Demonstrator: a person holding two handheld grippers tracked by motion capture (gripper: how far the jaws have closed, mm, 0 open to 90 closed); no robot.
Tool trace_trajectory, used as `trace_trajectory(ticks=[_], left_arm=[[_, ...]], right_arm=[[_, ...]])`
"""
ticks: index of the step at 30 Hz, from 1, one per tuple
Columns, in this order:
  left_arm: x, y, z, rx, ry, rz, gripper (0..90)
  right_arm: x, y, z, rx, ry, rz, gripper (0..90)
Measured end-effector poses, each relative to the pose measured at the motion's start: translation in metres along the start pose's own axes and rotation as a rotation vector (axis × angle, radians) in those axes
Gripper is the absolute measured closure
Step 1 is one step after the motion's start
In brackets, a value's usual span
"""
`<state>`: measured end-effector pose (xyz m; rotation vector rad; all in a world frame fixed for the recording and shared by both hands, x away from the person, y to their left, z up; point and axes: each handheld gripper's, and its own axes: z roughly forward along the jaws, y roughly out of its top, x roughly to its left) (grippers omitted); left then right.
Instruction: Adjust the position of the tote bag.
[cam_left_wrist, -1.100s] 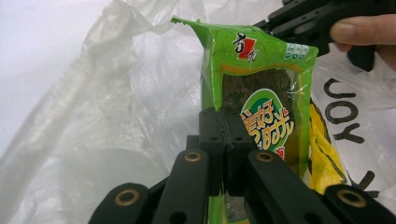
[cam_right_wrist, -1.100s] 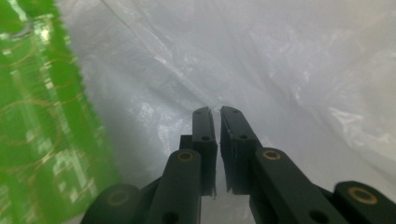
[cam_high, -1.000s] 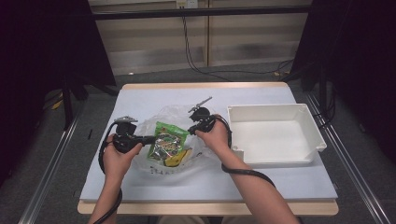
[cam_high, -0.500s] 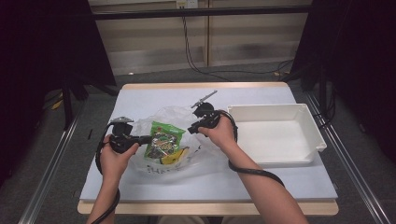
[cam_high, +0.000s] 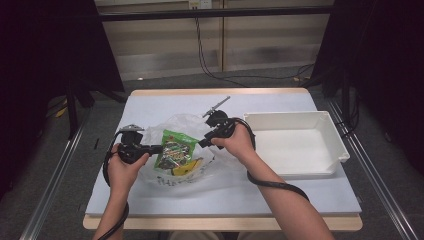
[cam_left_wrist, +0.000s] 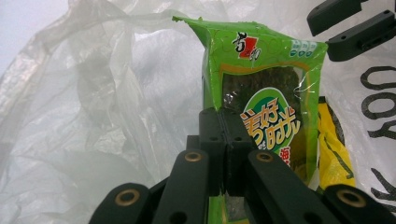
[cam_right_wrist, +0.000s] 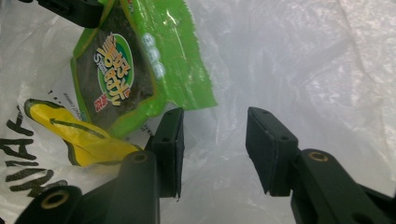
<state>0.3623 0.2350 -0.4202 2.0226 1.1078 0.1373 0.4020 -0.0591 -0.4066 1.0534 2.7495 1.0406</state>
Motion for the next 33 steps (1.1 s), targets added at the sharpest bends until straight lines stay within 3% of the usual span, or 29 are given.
trace_trajectory(ticks=[8,18,23,30,33], left_arm=[[0.001,0.0,-0.001,0.016,-0.003,0.017,89.0],[0.003,-0.001,0.001,0.011,-0.014,0.006,89.0],[0.0,0.001,0.0,-0.004,-0.034,0.026,89.0],[-0.007,0.006,0.0,-0.006,-0.054,0.077,89.0],[-0.008,0.006,0.001,-0.009,-0.069,0.083,89.0]], right_arm=[[0.002,0.003,0.006,0.012,0.01,-0.006,53.8],[0.002,0.004,0.005,0.016,0.048,-0.008,49.2],[0.008,0.008,0.003,0.012,0.071,-0.025,43.5],[0.013,0.017,0.011,0.018,0.11,-0.05,42.6],[0.011,0.019,0.019,0.033,0.156,-0.044,42.5]])
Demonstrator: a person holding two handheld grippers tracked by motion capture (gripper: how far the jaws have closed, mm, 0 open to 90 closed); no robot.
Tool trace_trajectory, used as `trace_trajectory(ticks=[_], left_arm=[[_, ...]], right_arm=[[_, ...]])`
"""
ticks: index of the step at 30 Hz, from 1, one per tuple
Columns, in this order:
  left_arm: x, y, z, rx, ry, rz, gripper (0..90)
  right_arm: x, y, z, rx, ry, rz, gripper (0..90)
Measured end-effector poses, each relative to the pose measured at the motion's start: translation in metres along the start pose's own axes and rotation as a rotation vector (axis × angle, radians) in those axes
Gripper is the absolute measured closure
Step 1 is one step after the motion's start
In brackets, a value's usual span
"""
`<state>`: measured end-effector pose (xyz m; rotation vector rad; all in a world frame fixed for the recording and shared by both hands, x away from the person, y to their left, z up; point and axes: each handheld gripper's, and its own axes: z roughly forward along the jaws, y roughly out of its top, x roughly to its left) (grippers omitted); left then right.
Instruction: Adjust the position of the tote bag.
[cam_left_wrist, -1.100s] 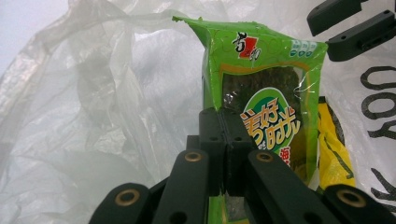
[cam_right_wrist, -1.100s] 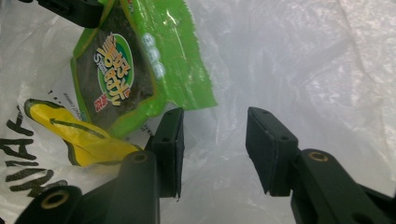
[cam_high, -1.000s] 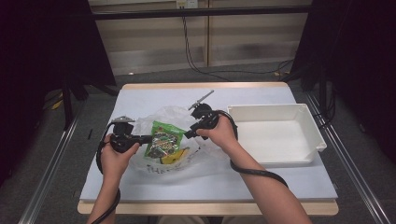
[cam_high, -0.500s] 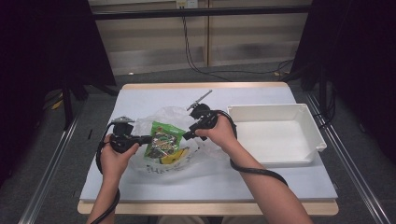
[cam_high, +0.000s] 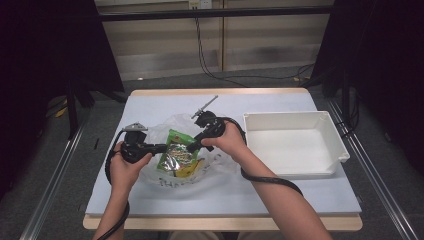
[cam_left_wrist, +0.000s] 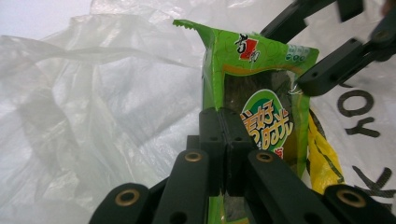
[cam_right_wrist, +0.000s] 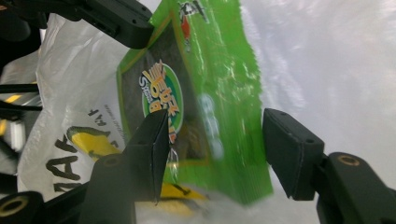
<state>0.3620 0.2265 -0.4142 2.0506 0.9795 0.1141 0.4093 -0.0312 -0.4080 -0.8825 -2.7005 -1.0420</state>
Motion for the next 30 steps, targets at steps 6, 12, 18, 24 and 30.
trace_trajectory(ticks=[6,12,18,24,30], left_arm=[[0.0,0.0,0.001,-0.014,-0.015,-0.002,89.0],[-0.005,0.003,0.001,-0.005,-0.017,0.028,88.9],[0.001,-0.002,0.001,0.012,0.006,0.011,82.2],[-0.004,-0.001,0.004,0.054,0.029,0.014,61.2],[-0.005,-0.004,0.009,0.101,0.045,0.012,44.8]], right_arm=[[-0.001,0.002,0.015,0.05,0.062,0.003,46.6],[0.004,0.006,0.025,0.079,0.1,0.018,58.6],[0.003,0.006,0.018,0.058,0.139,0.07,74.3],[0.003,0.007,0.007,0.059,0.11,0.079,75.5],[0.006,0.011,-0.003,0.062,0.063,0.066,75.6]])
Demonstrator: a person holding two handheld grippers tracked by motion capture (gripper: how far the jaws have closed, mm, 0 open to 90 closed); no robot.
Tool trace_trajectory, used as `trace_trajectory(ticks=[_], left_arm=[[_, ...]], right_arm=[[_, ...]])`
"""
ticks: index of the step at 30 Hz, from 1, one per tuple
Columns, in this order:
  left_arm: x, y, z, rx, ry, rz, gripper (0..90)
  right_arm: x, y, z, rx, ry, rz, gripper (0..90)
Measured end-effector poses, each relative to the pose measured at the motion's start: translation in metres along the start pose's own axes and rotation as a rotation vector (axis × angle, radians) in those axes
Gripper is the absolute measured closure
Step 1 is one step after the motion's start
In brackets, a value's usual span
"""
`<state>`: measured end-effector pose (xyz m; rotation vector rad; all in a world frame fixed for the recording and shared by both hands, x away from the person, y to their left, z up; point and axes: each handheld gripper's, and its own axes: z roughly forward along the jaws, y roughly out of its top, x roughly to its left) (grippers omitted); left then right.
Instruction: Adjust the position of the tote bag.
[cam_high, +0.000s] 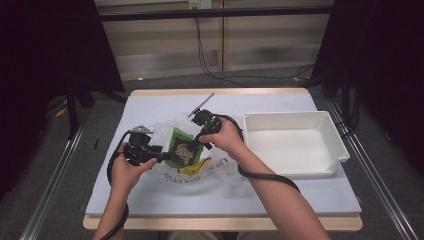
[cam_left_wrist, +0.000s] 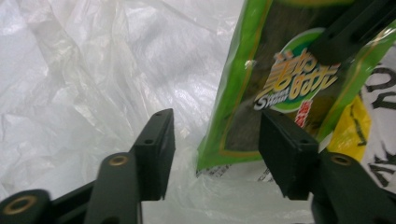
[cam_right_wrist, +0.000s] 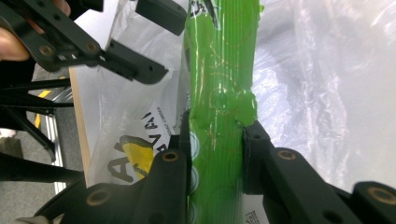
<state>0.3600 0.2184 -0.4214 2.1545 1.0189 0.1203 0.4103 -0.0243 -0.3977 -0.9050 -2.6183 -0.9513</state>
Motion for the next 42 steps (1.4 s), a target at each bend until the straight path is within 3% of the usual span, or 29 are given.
trace_trajectory(ticks=[4,6,13,17,28,42], left_arm=[[-0.001,0.001,0.0,0.008,0.004,-0.002,39.2],[-0.002,0.001,0.0,0.009,0.018,0.009,37.9],[0.001,-0.007,0.005,0.052,0.017,-0.002,37.8],[0.001,-0.009,0.008,0.076,0.022,0.006,39.5],[-0.002,-0.005,0.007,0.06,0.03,0.001,25.8],[0.001,-0.008,0.003,0.069,0.014,-0.004,19.7]], right_arm=[[0.002,0.003,-0.006,-0.004,-0.025,-0.021,75.6],[0.004,0.005,-0.007,-0.013,-0.035,-0.009,75.6],[0.003,0.008,-0.012,-0.04,-0.056,-0.02,75.5],[0.005,0.01,-0.016,-0.052,-0.06,-0.001,75.6],[0.012,0.019,-0.029,-0.116,-0.127,-0.034,75.6],[0.011,0.031,-0.033,-0.091,-0.16,-0.054,75.6]])
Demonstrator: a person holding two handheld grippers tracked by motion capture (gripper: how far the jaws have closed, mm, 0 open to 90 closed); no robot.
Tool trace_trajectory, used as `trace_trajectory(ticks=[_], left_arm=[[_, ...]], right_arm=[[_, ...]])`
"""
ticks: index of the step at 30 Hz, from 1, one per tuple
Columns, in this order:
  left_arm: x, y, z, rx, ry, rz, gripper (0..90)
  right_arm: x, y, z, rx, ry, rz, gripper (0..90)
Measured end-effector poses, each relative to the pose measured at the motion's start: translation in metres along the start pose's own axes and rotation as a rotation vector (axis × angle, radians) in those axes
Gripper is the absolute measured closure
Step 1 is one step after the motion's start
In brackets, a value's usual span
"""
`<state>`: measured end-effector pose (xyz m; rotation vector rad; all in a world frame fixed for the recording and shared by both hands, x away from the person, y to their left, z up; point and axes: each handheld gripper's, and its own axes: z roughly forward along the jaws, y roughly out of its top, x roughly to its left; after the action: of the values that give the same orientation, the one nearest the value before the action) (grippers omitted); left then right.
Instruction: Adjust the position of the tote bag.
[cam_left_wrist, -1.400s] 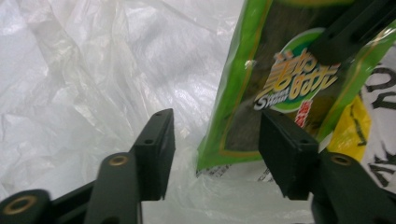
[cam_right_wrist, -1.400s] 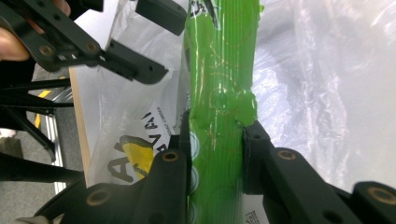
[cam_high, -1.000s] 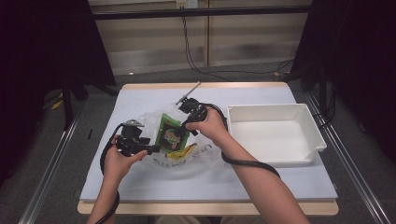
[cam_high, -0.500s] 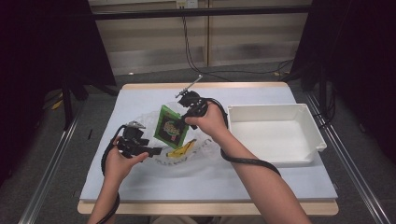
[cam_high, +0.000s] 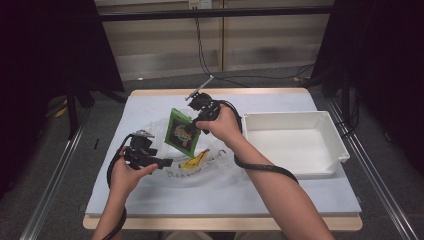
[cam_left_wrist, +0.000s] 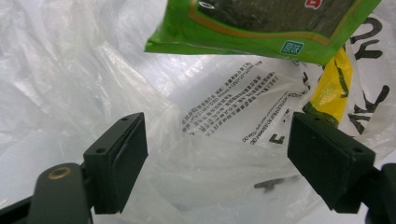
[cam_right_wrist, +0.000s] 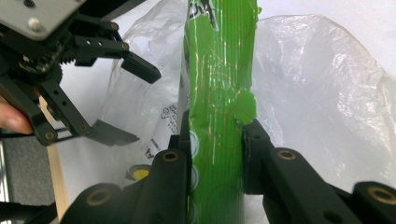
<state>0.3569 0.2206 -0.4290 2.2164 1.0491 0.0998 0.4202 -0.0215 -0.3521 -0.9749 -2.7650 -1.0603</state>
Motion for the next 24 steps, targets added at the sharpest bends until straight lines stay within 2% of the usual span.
trace_trajectory(ticks=[3,9,10,15,18,24], left_arm=[[-0.002,-0.001,0.0,-0.013,0.003,-0.004,19.6],[-0.002,-0.003,-0.002,-0.017,-0.016,-0.018,13.8],[-0.001,-0.004,-0.002,-0.011,-0.016,-0.008,13.4],[-0.002,-0.003,-0.002,-0.024,-0.026,-0.017,12.2],[-0.005,-0.001,-0.001,-0.019,-0.036,-0.01,11.0],[-0.002,-0.001,0.003,-0.024,-0.042,-0.037,9.0]], right_arm=[[0.001,0.001,-0.001,0.013,0.002,-0.022,75.6],[-0.001,0.003,-0.006,0.022,0.025,-0.035,75.5],[-0.001,0.004,-0.007,0.02,0.026,-0.035,75.5],[-0.002,0.007,-0.02,0.008,0.028,-0.043,75.5],[-0.003,0.008,-0.029,0.007,0.027,-0.042,75.5],[-0.006,0.007,-0.042,0.015,0.018,-0.045,75.5]])
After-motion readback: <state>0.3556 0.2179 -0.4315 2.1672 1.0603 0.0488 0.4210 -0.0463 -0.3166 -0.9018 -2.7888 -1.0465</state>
